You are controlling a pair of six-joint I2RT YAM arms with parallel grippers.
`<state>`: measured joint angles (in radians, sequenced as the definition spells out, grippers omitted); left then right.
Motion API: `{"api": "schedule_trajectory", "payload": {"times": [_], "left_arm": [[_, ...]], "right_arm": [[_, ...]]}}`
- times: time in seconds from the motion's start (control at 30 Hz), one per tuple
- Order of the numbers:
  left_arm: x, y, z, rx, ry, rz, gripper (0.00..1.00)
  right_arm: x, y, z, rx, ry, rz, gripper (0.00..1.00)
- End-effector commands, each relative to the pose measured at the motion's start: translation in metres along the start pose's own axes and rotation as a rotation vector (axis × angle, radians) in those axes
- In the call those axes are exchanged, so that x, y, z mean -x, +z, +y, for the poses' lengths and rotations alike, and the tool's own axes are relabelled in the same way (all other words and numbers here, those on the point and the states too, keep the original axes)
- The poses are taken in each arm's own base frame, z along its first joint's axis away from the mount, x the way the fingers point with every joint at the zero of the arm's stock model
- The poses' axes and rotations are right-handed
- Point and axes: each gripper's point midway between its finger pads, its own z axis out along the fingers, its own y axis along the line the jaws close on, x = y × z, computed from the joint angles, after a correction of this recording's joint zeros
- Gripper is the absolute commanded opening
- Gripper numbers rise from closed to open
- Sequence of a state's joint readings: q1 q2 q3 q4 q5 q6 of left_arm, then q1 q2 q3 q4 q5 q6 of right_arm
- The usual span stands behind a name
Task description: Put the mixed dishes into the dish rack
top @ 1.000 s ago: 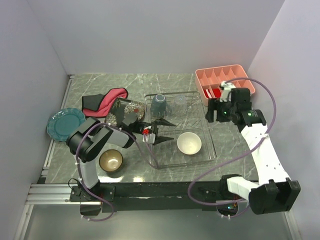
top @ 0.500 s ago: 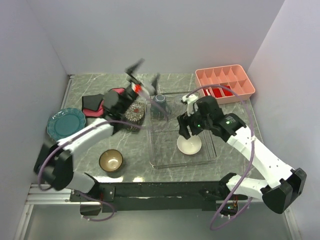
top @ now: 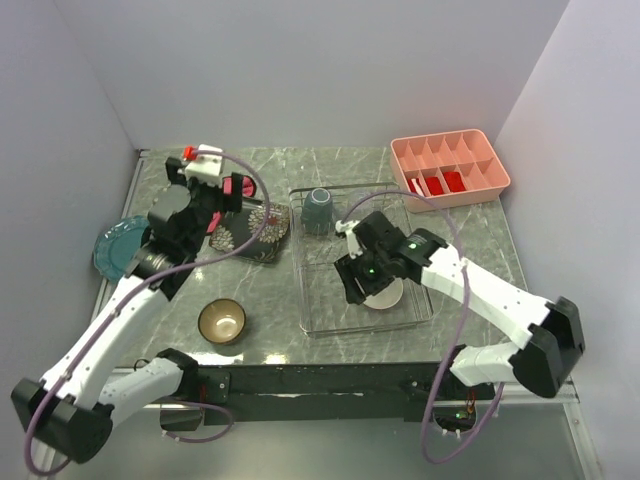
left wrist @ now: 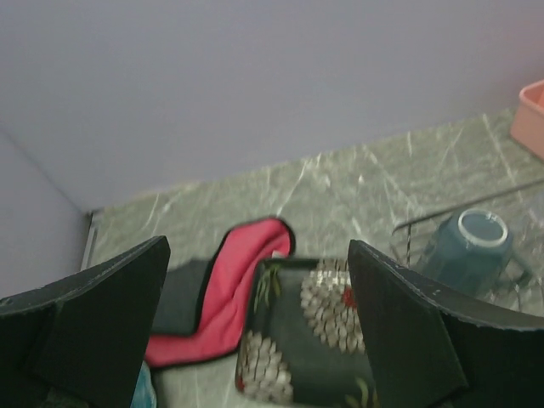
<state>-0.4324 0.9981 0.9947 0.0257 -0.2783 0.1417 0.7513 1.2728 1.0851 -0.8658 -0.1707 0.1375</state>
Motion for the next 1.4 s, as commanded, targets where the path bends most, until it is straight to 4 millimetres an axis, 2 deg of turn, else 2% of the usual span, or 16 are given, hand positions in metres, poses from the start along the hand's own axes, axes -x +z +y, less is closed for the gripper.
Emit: {"api": "schedule_trajectory", "payload": {"times": [0.0,0.2,0.33,0.37,0.5,0.6,0.7,0.8,0.83,1.0,1.1,1.2,1.27,1.3,1.33,1.37], "left_arm": [[-0.020,-0.029,0.016,0.065,-0.062,0.075,0.92],[-0.016,-0.043,0.025,0.069,-0.087,0.080,0.92],[-0.012,-0.047,0.027,0.060,-0.104,0.080,0.92],[-0.011,-0.047,0.028,0.061,-0.109,0.078,0.92],[-0.008,-0.047,0.027,0.050,-0.117,0.076,0.92],[-0.003,-0.047,0.023,0.036,-0.161,0.057,0.92],[0.000,-0.047,0.021,0.025,-0.175,0.046,0.92],[0.000,-0.046,0.020,0.017,-0.178,0.047,0.92],[0.000,-0.045,0.019,0.016,-0.176,0.048,0.92],[0.005,-0.041,0.019,0.005,-0.150,0.060,0.92],[-0.006,-0.036,0.018,0.009,-0.131,0.092,0.92],[-0.021,-0.032,0.015,-0.010,-0.071,0.117,0.91],[-0.029,-0.031,0.011,-0.033,-0.031,0.125,0.91],[-0.031,-0.030,0.010,-0.036,-0.020,0.127,0.91],[-0.033,-0.029,0.011,-0.031,-0.013,0.133,0.92],[-0.038,-0.027,0.011,-0.026,-0.005,0.153,0.92]], "right_arm": [[-0.013,0.019,0.009,0.021,0.079,0.108,0.64],[-0.009,0.036,0.002,-0.034,0.142,0.155,0.58],[-0.008,0.043,-0.010,-0.101,0.153,0.157,0.35],[-0.009,0.044,-0.015,-0.127,0.148,0.157,0.33],[-0.014,0.047,-0.026,-0.180,0.130,0.153,0.37],[-0.015,0.049,-0.037,-0.230,0.097,0.149,0.36],[-0.010,0.046,-0.043,-0.253,0.067,0.136,0.25],[0.002,0.037,-0.043,-0.260,0.043,0.101,0.00],[0.007,0.034,-0.043,-0.259,0.036,0.086,0.00],[0.049,-0.003,-0.019,-0.163,-0.012,-0.051,0.00],[0.069,-0.022,0.011,0.007,-0.018,-0.125,0.00],[0.074,-0.031,0.038,0.171,0.007,-0.164,0.00],[0.076,-0.033,0.043,0.252,0.038,-0.207,0.00],[0.074,-0.037,0.056,0.351,0.068,-0.209,0.00],[0.077,-0.040,0.058,0.400,0.088,-0.237,0.00],[0.086,-0.042,0.051,0.455,0.145,-0.320,0.00]]}}
